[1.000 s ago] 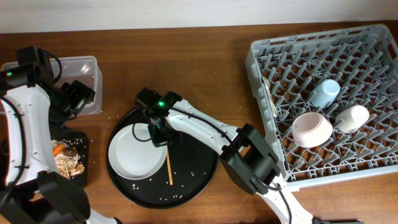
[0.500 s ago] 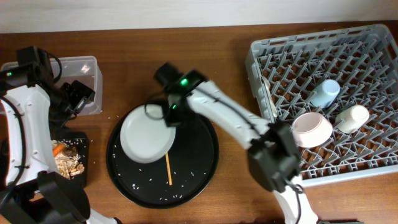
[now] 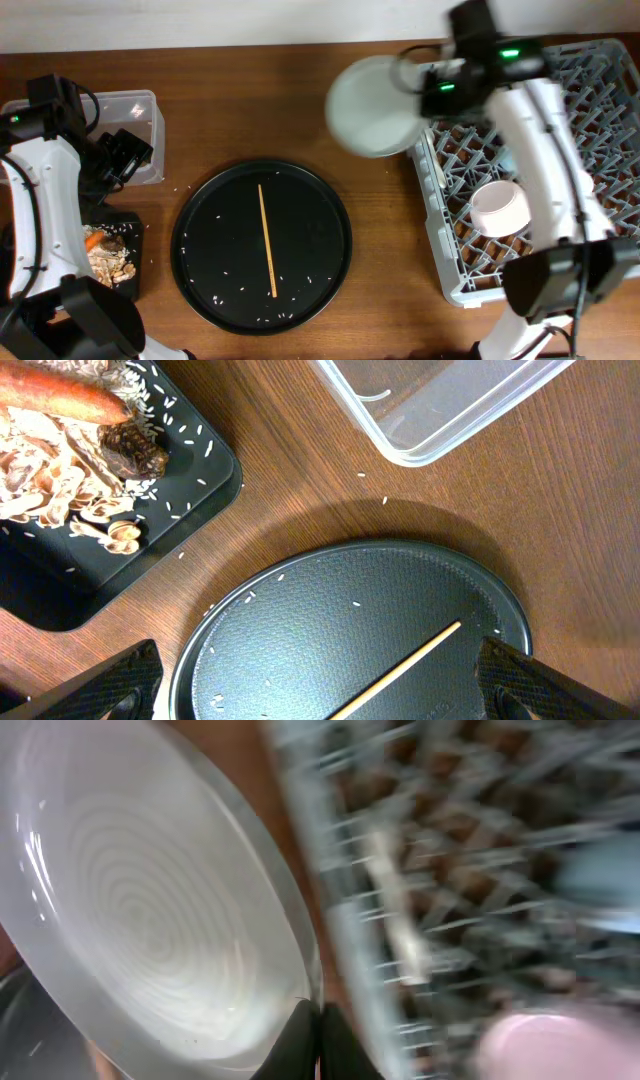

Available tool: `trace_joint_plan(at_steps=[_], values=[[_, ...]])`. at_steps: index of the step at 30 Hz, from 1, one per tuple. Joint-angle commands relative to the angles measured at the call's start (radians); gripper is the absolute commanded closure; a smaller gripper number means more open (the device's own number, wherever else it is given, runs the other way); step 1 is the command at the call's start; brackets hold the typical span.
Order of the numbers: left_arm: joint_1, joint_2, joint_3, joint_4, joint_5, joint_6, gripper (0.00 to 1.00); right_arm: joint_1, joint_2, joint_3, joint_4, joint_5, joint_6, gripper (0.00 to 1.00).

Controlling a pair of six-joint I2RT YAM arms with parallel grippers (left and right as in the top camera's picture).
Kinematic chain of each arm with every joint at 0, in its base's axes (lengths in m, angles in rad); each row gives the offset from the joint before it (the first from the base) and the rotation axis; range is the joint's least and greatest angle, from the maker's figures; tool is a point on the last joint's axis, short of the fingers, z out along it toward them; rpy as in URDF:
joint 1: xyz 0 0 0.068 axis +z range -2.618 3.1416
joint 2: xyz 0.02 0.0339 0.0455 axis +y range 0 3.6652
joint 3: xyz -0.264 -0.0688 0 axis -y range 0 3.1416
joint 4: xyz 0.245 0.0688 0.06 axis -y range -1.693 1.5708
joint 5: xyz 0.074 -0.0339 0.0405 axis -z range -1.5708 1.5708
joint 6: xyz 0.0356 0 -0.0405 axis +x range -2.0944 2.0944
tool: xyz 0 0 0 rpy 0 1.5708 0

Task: Sort waste into correct bins and load items into the dishwasher rack
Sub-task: 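Lift the plate and stand it upright in the rack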

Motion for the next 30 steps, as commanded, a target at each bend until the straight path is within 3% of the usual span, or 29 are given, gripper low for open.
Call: trace_joint_plan(at_steps=[1, 3, 8, 13, 30], values=[[0.003, -0.008, -0.001, -0.001, 0.0, -0.013, 0.01, -0.105, -0.026, 0.016, 0.004, 0.088, -0.071, 0.96], [0.003, -0.008, -0.001, -0.001, 0.0, -0.013, 0.01, -0.151, -0.026, 0.016, 0.03, 0.1, -0.135, 0.96], [0.003, -0.008, -0.001, -0.001, -0.001, -0.013, 0.01, -0.163, -0.026, 0.016, 0.042, 0.409, -0.148, 0.96], [0.003, -0.008, -0.001, -0.001, 0.0, -0.013, 0.01, -0.163, -0.024, 0.016, 0.08, 0.529, -0.166, 0.96], [0.003, -0.008, -0.001, -0.001, -0.001, -0.013, 0.01, -0.156, 0.073, 0.002, 0.136, 0.547, -0.192, 0.96]])
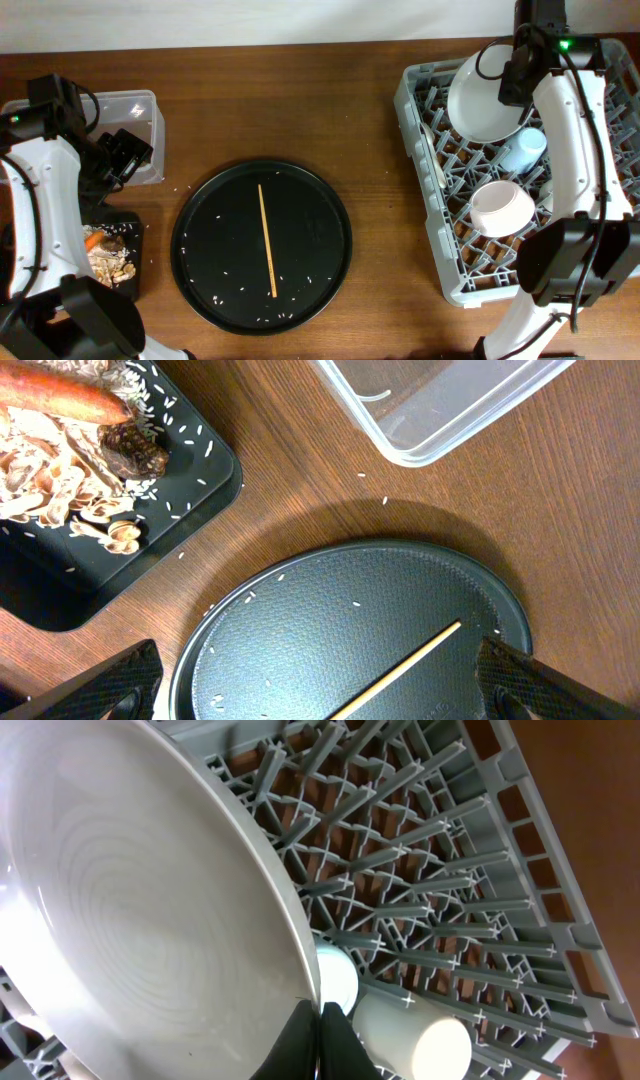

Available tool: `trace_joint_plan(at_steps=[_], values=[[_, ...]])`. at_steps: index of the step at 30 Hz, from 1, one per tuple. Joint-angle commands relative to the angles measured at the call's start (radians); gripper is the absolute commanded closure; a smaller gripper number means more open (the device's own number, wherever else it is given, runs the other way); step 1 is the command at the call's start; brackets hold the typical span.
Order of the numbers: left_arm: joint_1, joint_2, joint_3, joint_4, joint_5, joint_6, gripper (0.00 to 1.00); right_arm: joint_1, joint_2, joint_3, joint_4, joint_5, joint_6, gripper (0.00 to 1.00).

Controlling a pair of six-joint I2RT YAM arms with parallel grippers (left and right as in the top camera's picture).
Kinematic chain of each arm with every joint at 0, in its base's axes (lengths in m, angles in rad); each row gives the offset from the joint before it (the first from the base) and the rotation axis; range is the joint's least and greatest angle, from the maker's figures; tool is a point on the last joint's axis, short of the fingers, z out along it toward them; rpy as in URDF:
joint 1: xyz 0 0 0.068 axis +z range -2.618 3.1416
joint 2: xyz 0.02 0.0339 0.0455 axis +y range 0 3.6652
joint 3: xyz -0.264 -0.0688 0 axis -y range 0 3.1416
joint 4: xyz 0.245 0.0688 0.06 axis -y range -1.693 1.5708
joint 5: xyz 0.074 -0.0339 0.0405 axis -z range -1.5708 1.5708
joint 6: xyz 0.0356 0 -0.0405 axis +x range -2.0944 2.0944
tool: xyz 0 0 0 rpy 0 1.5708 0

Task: Sort waste into correct bins and load items into the dishwasher rack
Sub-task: 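Lift the plate and stand it upright in the rack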

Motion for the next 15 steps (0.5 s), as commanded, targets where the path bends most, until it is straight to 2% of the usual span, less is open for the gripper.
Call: trace_joint_plan(at_steps=[1, 7, 15], values=[[0.003, -0.008, -0.001, -0.001, 0.0, -0.013, 0.01, 0.007, -0.001, 0.007, 0.006, 0.024, -0.01, 0.96], [0.003, -0.008, -0.001, -0.001, 0.0, -0.013, 0.01, 0.077, 0.0, 0.007, 0.001, 0.036, -0.01, 0.96], [0.003, -0.008, -0.001, -0.001, 0.0, -0.013, 0.01, 0.108, 0.002, 0.0, 0.024, 0.223, -0.01, 0.96]])
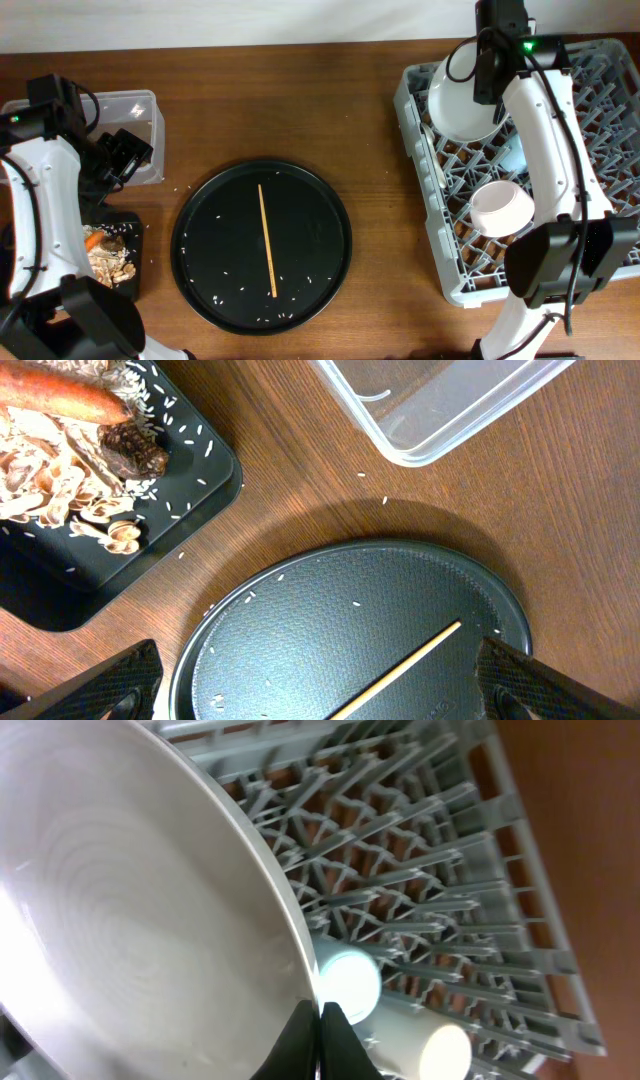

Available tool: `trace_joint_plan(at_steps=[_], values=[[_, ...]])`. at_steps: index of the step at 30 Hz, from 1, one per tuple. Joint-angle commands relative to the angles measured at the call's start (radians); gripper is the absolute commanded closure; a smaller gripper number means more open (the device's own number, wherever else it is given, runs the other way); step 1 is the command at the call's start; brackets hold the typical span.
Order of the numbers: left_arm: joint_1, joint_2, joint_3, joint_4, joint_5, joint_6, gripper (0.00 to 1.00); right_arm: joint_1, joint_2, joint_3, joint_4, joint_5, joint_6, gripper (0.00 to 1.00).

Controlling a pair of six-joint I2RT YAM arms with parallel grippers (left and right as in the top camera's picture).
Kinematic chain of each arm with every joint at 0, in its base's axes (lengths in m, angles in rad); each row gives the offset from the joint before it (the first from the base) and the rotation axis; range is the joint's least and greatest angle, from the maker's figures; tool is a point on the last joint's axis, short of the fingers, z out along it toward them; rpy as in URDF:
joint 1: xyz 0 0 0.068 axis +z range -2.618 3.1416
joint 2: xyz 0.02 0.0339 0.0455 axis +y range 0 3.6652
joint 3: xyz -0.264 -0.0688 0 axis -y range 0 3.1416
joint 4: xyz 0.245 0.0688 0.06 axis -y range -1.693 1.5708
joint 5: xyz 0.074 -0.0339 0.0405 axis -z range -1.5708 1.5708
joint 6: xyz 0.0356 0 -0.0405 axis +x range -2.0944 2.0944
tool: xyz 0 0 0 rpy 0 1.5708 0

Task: Sort waste into correct bins and load items into the dishwasher rack
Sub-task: 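Lift the plate and stand it upright in the rack, then grasp the wooden chopstick on the round tray with the right gripper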

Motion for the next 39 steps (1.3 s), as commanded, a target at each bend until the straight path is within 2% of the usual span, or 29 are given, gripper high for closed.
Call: trace_joint_plan(at_steps=[1, 16, 17, 19, 20, 21, 23, 24, 26, 29, 31, 34, 36, 37, 39], values=[[0.003, -0.008, -0.001, -0.001, 0.0, -0.013, 0.01, -0.003, 0.002, 0.0, 0.027, 0.133, 0.004, 0.96], [0.003, -0.008, -0.001, -0.001, 0.0, -0.013, 0.01, 0.035, 0.065, -0.032, 0.053, 0.15, -0.004, 0.96], [0.003, -0.008, -0.001, -0.001, 0.0, -0.013, 0.01, 0.043, 0.064, -0.032, 0.053, 0.152, -0.004, 0.91], [0.003, -0.008, -0.001, -0.001, 0.0, -0.013, 0.01, 0.065, 0.054, -0.031, 0.032, 0.131, 0.0, 0.75], [0.003, -0.008, -0.001, -0.001, 0.0, -0.013, 0.01, 0.074, 0.046, -0.027, 0.021, 0.121, 0.013, 0.71], [0.003, -0.008, -0.001, -0.001, 0.0, -0.013, 0.01, 0.09, 0.031, -0.012, -0.006, 0.118, 0.062, 0.64], [0.003, -0.008, -0.001, -0.001, 0.0, -0.013, 0.01, 0.125, 0.0, 0.051, -0.078, 0.061, 0.118, 0.26], [0.003, -0.008, -0.001, -0.001, 0.0, -0.013, 0.01, 0.137, -0.013, 0.087, -0.108, 0.001, 0.118, 0.13], [0.003, -0.008, -0.001, -0.001, 0.0, -0.013, 0.01, 0.156, -0.039, 0.183, -0.184, -0.182, 0.118, 0.1], [0.003, -0.008, -0.001, -0.001, 0.0, -0.013, 0.01, 0.167, -0.057, 0.305, -0.258, -0.597, 0.117, 0.09], [0.003, -0.008, -0.001, -0.001, 0.0, -0.013, 0.01, 0.2, -0.056, 0.324, -0.261, -0.891, 0.11, 0.09], [0.003, -0.008, -0.001, -0.001, 0.0, -0.013, 0.01, 0.315, -0.042, 0.258, -0.24, -0.918, 0.111, 0.12], [0.003, -0.008, -0.001, -0.001, 0.0, -0.013, 0.01, 0.408, -0.026, 0.167, -0.177, -0.918, 0.114, 0.39], [0.003, -0.008, -0.001, -0.001, 0.0, -0.013, 0.01, 0.451, -0.019, 0.115, -0.137, -0.91, 0.123, 0.41], [0.003, -0.008, -0.001, -0.001, 0.0, -0.013, 0.01, 0.556, 0.008, -0.017, -0.035, -0.779, 0.256, 0.41]])
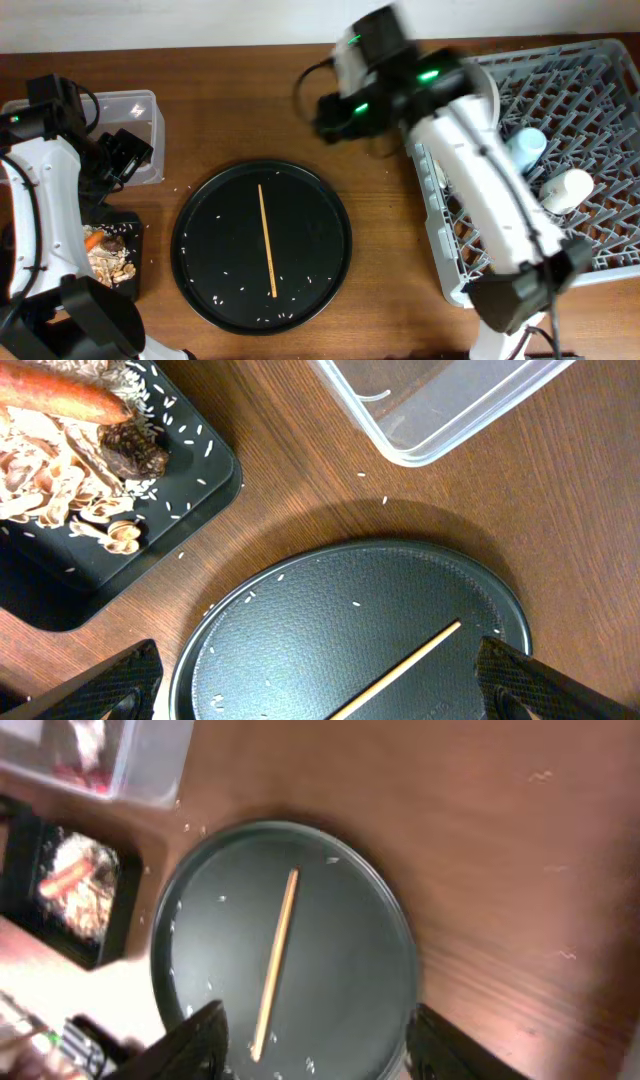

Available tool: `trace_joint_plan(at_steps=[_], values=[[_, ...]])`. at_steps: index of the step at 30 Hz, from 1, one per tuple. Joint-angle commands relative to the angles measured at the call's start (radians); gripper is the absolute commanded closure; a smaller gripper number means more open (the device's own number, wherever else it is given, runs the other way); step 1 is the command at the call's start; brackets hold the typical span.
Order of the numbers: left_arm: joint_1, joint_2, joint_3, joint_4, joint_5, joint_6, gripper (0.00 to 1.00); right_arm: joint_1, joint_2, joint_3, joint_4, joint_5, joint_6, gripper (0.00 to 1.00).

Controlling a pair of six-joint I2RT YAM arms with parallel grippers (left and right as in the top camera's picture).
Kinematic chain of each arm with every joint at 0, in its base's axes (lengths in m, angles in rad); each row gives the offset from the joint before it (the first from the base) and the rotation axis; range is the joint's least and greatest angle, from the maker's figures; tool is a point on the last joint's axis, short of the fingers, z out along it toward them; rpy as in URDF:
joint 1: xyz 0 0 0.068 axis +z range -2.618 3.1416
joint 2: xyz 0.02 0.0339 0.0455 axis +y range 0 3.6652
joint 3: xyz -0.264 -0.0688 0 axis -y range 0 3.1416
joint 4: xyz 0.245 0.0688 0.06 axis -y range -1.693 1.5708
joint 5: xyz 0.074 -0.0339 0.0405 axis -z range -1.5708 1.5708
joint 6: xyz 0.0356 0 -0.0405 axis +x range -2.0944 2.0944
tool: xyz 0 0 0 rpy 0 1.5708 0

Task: Sort waste into correct bins and load items into the dishwasher rack
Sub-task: 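Grasp the wooden chopstick on the round tray with the right gripper, then insert the chopstick into the rack beside the plate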

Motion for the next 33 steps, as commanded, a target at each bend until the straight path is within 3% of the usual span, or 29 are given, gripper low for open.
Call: trace_joint_plan(at_steps=[1, 7, 8, 10, 17, 22, 24, 30, 33], values=[[0.003, -0.008, -0.001, -0.001, 0.0, -0.013, 0.01, 0.154, 0.06, -0.183, 0.129, 0.156, 0.145, 0.41], [0.003, -0.008, -0.001, -0.001, 0.0, -0.013, 0.01, 0.396, 0.239, -0.262, 0.264, 0.343, 0.294, 0.44], [0.003, -0.008, -0.001, -0.001, 0.0, -0.013, 0.01, 0.414, 0.267, -0.262, 0.271, 0.364, 0.319, 0.5], [0.003, -0.008, -0.001, -0.001, 0.0, -0.013, 0.01, 0.44, 0.345, -0.262, 0.28, 0.414, 0.321, 0.52], [0.003, -0.008, -0.001, -0.001, 0.0, -0.013, 0.01, 0.439, 0.388, -0.262, 0.279, 0.398, 0.373, 0.6], [0.003, -0.008, -0.001, -0.001, 0.0, -0.013, 0.01, 0.447, 0.41, -0.262, 0.268, 0.399, 0.389, 0.81], [0.003, -0.008, -0.001, -0.001, 0.0, -0.013, 0.01, 0.459, 0.41, -0.262, 0.268, 0.402, 0.403, 0.96], [0.003, -0.008, -0.001, -0.001, 0.0, -0.013, 0.01, 0.395, 0.367, -0.161, 0.124, 0.373, 0.396, 0.96], [0.003, -0.008, -0.001, -0.001, 0.0, -0.013, 0.01, 0.311, 0.295, -0.047, 0.031, 0.313, 0.272, 0.96]])
